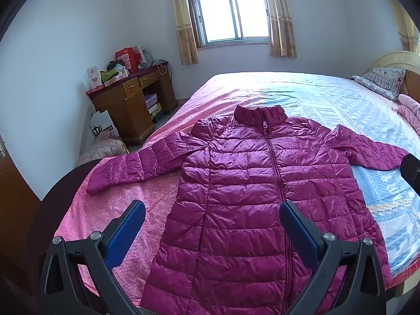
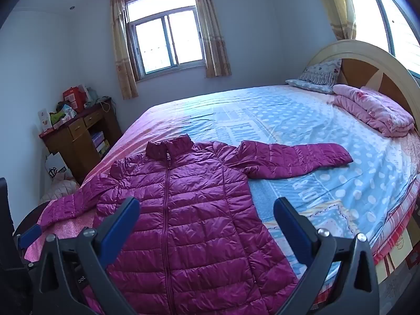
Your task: Fold large clothes
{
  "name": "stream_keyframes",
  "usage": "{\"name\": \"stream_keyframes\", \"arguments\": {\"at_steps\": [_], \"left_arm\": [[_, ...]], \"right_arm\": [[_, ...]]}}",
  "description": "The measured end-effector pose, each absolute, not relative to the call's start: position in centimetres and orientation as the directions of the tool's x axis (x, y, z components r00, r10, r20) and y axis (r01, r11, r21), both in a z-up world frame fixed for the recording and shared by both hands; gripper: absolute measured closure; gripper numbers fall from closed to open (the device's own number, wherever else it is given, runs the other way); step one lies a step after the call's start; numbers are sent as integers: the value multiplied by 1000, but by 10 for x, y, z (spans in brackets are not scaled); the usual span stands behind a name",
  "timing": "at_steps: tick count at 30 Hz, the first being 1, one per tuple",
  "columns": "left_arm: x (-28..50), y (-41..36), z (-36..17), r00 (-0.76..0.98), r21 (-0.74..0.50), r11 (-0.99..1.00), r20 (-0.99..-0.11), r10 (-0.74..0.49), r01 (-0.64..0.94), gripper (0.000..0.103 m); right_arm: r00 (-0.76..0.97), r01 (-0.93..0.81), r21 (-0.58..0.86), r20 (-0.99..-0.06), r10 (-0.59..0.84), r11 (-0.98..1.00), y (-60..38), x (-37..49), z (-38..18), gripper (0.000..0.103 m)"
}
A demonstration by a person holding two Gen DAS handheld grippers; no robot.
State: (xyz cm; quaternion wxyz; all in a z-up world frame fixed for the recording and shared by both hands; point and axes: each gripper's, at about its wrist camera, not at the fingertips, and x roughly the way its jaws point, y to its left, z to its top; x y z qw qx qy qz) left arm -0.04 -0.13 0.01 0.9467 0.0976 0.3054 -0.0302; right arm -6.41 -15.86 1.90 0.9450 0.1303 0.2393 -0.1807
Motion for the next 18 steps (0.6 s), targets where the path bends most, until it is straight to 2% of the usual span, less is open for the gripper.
{"name": "stream_keyframes", "arguments": {"at_steps": [6, 18], "left_arm": [[4, 4, 1, 807, 129, 982, -590, -35, 137, 1], [1, 2, 0, 806, 134, 981, -591, -33, 139, 1]], "right_arm": [[821, 399, 168, -503, -270, 901, -157, -63, 20, 0], [814, 401, 170, -517, -265, 900, -160, -62, 15, 0]]}}
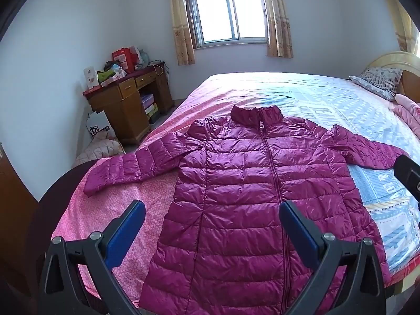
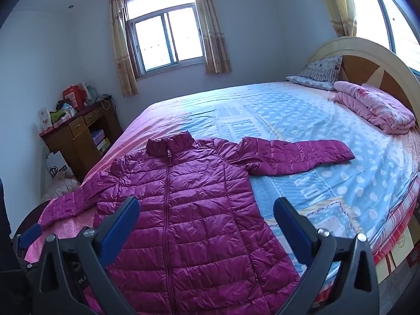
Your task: Fold large clothes
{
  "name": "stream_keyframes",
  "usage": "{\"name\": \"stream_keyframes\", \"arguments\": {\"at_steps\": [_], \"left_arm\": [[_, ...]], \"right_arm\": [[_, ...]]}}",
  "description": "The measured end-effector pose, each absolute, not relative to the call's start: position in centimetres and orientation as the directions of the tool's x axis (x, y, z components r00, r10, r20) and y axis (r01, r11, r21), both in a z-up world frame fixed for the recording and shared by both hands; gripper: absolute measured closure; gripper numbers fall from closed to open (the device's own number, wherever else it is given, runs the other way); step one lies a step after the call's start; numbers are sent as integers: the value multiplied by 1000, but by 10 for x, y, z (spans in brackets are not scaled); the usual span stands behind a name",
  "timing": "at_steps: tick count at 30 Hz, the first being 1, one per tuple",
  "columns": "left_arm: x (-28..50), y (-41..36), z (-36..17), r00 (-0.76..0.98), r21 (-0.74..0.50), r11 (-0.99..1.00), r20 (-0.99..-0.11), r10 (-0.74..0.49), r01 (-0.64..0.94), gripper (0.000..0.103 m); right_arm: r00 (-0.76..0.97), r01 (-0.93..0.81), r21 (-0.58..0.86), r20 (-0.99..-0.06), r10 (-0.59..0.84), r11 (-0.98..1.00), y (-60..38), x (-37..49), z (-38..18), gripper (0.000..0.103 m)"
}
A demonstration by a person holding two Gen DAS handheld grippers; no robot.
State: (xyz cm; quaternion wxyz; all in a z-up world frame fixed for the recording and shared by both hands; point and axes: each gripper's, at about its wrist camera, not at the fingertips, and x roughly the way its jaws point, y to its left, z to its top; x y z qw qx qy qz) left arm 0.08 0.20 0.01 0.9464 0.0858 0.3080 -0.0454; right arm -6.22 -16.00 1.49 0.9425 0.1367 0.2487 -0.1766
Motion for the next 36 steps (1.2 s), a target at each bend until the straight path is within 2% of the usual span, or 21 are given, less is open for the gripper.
{"name": "stream_keyframes", "arguments": {"at_steps": [36], "left_arm": [[-1, 2, -4, 799, 120, 983, -600, -41, 141, 1]], "right_arm": [[810, 402, 184, -528, -255, 897, -157, -60, 12, 0]]}}
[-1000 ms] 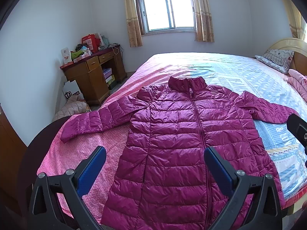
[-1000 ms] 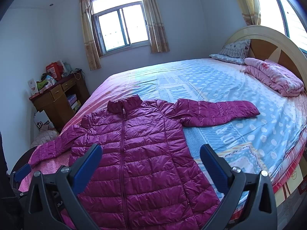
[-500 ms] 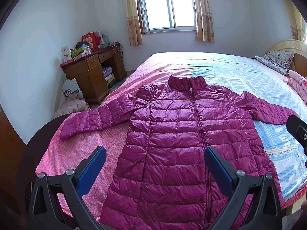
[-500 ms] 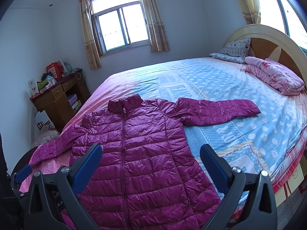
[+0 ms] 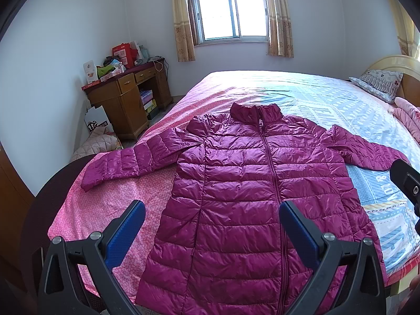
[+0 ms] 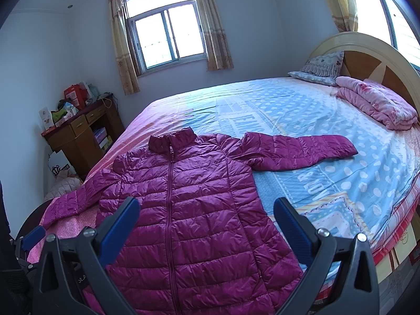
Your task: Fold large clothes
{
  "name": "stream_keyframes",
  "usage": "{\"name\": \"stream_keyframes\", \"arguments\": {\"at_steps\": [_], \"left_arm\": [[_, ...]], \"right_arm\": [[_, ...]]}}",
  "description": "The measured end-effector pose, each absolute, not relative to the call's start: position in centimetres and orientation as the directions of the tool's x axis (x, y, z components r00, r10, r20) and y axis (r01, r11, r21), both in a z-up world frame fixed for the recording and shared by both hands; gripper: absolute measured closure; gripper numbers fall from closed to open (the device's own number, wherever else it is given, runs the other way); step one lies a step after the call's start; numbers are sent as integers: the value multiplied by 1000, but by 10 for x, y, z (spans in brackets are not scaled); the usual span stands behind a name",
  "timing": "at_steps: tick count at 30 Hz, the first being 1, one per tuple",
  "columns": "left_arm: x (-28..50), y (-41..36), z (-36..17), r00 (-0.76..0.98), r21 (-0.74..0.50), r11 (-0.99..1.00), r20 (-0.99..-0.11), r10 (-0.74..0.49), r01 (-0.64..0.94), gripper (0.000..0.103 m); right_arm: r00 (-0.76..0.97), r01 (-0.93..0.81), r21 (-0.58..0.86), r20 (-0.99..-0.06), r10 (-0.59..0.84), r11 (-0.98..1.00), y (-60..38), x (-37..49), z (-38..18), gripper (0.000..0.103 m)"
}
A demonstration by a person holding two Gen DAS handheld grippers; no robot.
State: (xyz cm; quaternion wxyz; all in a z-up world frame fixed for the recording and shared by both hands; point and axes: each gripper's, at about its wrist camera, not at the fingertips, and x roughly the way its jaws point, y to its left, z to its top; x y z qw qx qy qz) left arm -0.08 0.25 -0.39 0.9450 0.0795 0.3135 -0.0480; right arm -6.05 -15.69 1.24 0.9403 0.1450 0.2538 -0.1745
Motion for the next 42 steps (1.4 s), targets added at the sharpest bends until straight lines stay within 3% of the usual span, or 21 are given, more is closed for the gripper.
{"name": "stream_keyframes", "arguments": {"at_steps": [42], "left_arm": [[26, -1, -24, 760, 91, 984, -648, -57, 151, 1]], "right_arm": [[789, 421, 211, -565, -242, 882, -167, -55, -6, 0]]}}
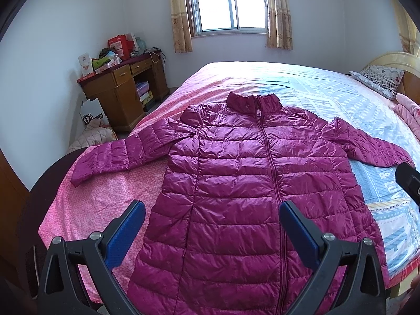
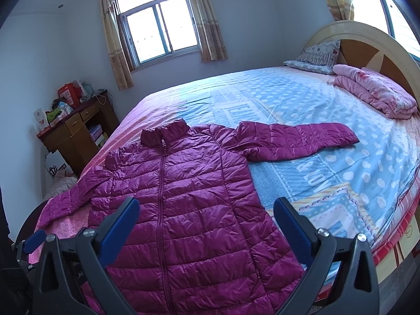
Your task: Fold large clothes
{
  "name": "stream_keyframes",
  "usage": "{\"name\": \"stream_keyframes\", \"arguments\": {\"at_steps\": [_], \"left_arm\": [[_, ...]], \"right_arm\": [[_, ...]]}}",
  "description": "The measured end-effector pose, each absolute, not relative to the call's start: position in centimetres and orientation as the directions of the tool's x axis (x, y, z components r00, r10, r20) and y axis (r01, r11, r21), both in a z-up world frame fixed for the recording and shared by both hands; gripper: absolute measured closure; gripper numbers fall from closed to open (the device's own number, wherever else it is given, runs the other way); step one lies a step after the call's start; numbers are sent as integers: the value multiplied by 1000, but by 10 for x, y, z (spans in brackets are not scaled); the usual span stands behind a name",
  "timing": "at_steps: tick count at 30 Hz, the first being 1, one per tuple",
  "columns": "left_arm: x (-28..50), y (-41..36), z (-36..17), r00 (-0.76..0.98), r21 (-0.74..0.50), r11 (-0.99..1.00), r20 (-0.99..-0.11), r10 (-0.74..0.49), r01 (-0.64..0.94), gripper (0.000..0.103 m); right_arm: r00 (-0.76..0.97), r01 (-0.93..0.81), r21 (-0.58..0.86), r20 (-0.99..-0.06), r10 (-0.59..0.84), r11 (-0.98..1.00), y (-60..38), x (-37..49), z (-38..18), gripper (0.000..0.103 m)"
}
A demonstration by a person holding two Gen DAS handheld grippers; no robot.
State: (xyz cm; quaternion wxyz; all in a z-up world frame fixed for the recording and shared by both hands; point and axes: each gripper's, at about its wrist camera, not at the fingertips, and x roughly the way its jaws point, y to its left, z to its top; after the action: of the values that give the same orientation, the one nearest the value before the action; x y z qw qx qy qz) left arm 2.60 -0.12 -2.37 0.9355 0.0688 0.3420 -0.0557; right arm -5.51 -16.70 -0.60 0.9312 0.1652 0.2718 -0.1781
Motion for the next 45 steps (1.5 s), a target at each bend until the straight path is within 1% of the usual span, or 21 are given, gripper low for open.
{"name": "stream_keyframes", "arguments": {"at_steps": [6, 9, 11, 13, 14, 15, 18, 20, 24, 27, 29, 31, 32, 33, 35, 36, 37, 38, 40, 43, 45], "left_arm": [[59, 10, -37, 729, -5, 981, -669, -146, 192, 1], [87, 26, -39, 745, -16, 990, -657, -117, 142, 1], [106, 40, -41, 759, -12, 997, -649, -63, 72, 1], [128, 57, -46, 764, -20, 1000, -645, -11, -2, 1], [134, 63, -49, 764, -24, 999, -645, 4, -26, 1], [141, 70, -56, 762, -34, 998, -647, 17, -51, 1], [159, 86, -79, 753, -64, 993, -657, 33, -99, 1], [167, 93, -94, 752, -70, 989, -657, 52, -129, 1], [188, 95, -124, 732, -25, 986, -673, 106, -165, 1], [201, 91, -139, 712, 73, 981, -679, 180, -178, 1], [205, 90, -148, 713, 108, 979, -673, 199, -172, 1], [203, 90, -153, 730, 103, 981, -656, 192, -166, 1], [202, 90, -155, 735, 99, 982, -652, 187, -162, 1], [202, 93, -157, 740, 80, 985, -651, 169, -154, 1], [202, 100, -160, 741, 28, 989, -660, 126, -143, 1], [203, 110, -163, 739, -37, 990, -669, 77, -136, 1], [200, 112, -162, 744, -54, 990, -665, 62, -131, 1], [198, 110, -163, 744, -50, 990, -665, 64, -130, 1], [198, 108, -163, 745, -35, 991, -663, 76, -132, 1], [196, 106, -164, 746, -37, 991, -662, 74, -132, 1], [195, 107, -163, 746, -39, 991, -661, 73, -132, 1]], "right_arm": [[772, 456, 290, -599, -212, 841, -225, -41, -18, 0], [762, 535, 343, -591, -265, 772, -278, -41, -22, 0], [753, 586, 375, -581, -310, 718, -317, -42, -24, 0], [754, 612, 421, -567, -332, 670, -365, -42, -27, 6], [749, 627, 438, -566, -345, 645, -384, -43, -30, 15], [729, 662, 449, -568, -380, 600, -406, -46, -34, 20], [624, 781, 456, -604, -496, 426, -472, -57, -55, 20], [579, 815, 460, -658, -481, 352, -503, -56, -75, 20], [515, 857, 440, -734, -442, 267, -535, -44, -107, 22], [466, 885, 400, -741, -483, 239, -537, -30, -109, 22], [449, 894, 369, -745, -493, 255, -539, -16, -105, 23], [395, 917, 296, -769, -502, 268, -544, 1, -107, 38], [357, 930, 247, -780, -514, 271, -543, 5, -108, 54], [338, 936, 221, -781, -525, 274, -544, 6, -109, 67], [336, 937, 215, -773, -537, 276, -545, 3, -111, 79], [339, 935, 215, -771, -539, 282, -545, 3, -112, 82], [346, 932, 214, -767, -541, 294, -546, 3, -111, 85], [361, 924, 214, -761, -539, 317, -545, 4, -108, 91], [396, 904, 207, -736, -549, 374, -539, 13, -100, 92], [479, 849, 170, -645, -595, 501, -504, 26, -63, 92], [556, 793, 169, -595, -581, 586, -475, 37, -38, 92]]}}
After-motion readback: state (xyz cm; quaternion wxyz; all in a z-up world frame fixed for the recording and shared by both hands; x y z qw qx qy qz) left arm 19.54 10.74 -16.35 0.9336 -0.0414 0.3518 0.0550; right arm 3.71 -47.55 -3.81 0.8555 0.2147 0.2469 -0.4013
